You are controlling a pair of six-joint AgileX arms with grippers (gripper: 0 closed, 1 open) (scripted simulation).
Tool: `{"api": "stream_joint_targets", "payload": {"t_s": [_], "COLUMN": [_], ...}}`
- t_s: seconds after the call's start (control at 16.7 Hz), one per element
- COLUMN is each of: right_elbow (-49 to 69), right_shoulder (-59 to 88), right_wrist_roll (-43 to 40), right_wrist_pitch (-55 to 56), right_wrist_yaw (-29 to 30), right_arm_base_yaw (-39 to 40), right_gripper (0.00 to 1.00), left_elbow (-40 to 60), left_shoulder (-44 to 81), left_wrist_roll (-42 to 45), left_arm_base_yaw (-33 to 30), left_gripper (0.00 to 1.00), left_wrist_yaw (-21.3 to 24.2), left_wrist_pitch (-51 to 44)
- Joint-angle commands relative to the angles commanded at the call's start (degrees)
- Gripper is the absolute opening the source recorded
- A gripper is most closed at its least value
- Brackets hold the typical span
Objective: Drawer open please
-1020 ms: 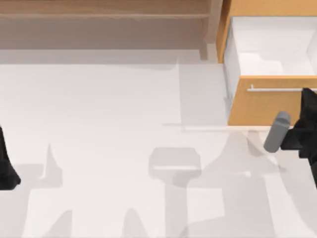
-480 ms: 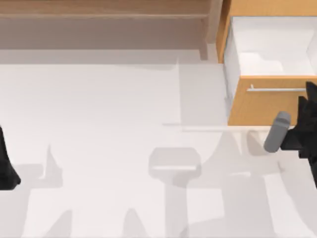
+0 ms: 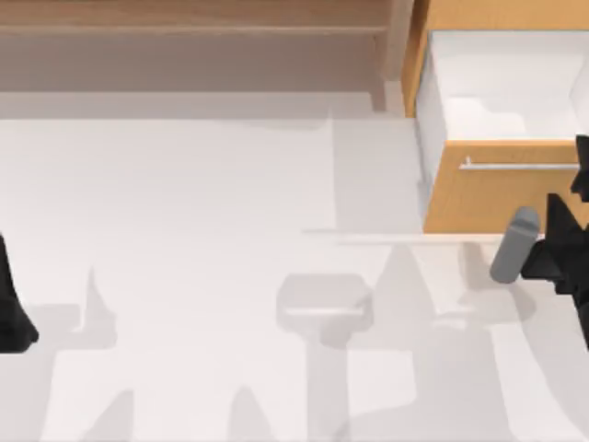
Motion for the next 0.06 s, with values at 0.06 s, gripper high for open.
{"api": "stream_joint_targets", "payload": {"t_s": [0.06], "right_elbow": [0.0], "right_shoulder": [0.0], "right_wrist_roll": [0.0], "right_wrist_pitch": [0.0], "right_wrist_yaw": [0.0], "right_arm_base_yaw": [0.0], "right_gripper": [1.0], "left_elbow": [0.0], "left_shoulder": [0.0], "left_wrist_roll": [0.0], "left_arm_base_yaw": [0.0], "left_gripper": [1.0], "left_wrist_yaw": [0.0], "left_wrist_pitch": [0.0]}}
